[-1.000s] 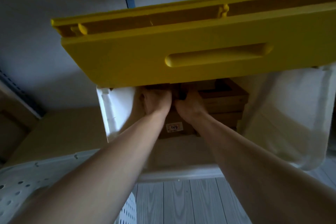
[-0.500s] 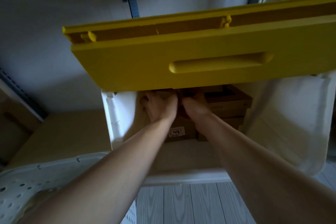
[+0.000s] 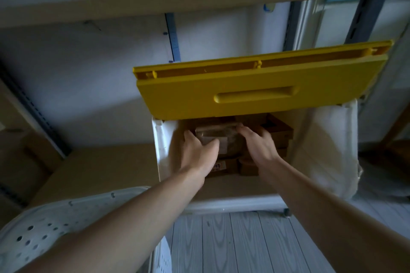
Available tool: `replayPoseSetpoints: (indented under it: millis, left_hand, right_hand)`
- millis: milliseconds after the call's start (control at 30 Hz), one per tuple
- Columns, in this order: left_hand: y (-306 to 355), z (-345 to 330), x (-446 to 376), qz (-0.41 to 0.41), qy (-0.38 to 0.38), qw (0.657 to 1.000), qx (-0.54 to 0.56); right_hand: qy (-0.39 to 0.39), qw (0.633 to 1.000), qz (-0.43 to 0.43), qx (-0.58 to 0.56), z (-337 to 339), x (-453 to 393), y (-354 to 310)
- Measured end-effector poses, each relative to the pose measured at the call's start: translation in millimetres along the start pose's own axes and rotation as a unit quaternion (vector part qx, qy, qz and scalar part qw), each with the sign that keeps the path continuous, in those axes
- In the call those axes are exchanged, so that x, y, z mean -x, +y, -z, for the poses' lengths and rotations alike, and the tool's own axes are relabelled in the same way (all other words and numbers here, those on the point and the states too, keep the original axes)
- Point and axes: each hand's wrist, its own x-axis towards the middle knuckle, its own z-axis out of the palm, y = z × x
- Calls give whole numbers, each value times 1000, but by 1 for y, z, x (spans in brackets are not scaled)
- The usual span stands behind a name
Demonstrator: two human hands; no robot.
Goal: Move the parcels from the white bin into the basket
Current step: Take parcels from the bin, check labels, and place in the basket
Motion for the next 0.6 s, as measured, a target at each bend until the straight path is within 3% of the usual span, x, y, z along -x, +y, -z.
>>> replayPoseSetpoints:
  millis: [233,433,600]
  left_hand:
    - [1,38,48,22,-61,991,114]
    - [6,72,88,-45,-104,985,127]
    - [0,105,108,-47,-128,969,204]
  right_hand:
    - [-25,999,12,-21,16,51,-14]
    - [-70,995,-4,-67,21,99,-11]
    - [-135,985,10,-105,18,122,-6]
